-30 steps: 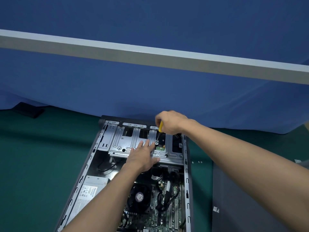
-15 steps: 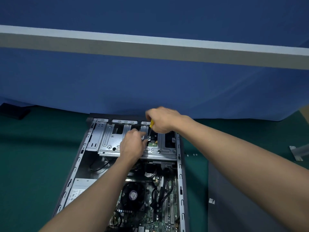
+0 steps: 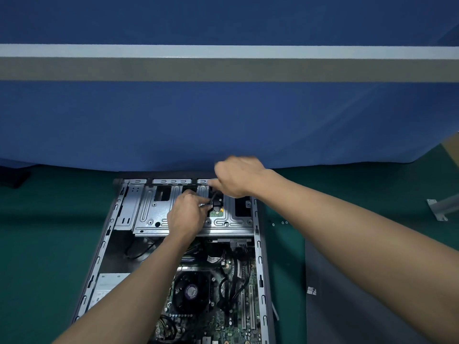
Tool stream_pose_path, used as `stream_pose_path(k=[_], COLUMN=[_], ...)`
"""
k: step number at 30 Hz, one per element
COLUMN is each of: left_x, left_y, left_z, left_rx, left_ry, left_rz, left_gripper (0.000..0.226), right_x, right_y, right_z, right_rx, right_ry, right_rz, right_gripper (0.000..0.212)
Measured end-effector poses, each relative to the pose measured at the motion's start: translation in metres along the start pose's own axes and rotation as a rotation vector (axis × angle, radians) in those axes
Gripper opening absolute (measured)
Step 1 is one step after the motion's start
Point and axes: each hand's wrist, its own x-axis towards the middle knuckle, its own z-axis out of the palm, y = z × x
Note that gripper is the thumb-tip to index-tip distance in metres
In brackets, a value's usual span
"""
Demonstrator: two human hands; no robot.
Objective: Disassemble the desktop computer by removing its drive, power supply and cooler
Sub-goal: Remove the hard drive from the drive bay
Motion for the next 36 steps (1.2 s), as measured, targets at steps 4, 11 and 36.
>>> stream_pose_path(k=[4, 11, 36], left_x=[-0.001, -0.004, -0.010], left_y=[-0.001, 0.001, 0.027], left_z=[0.000, 0.001, -0.001], left_rx=[-0.004, 0.016, 0.561], left_ry=[0.001, 0.062, 0.012], left_rz=[0.002, 0.037, 0.195], left_gripper=[0.019, 0.016, 0.018], right_x=[-0.002, -0.019, -0.116], right_y=[-0.002, -0.001, 0.002], right_z=[0.003, 0.004, 0.135], right_rx=[0.015, -0.087, 0.966], right_ry=[0.064, 0.115, 0.390], right_rz=[-0.064, -0.146, 0.521], right_gripper=[0.029, 0.020, 0.014])
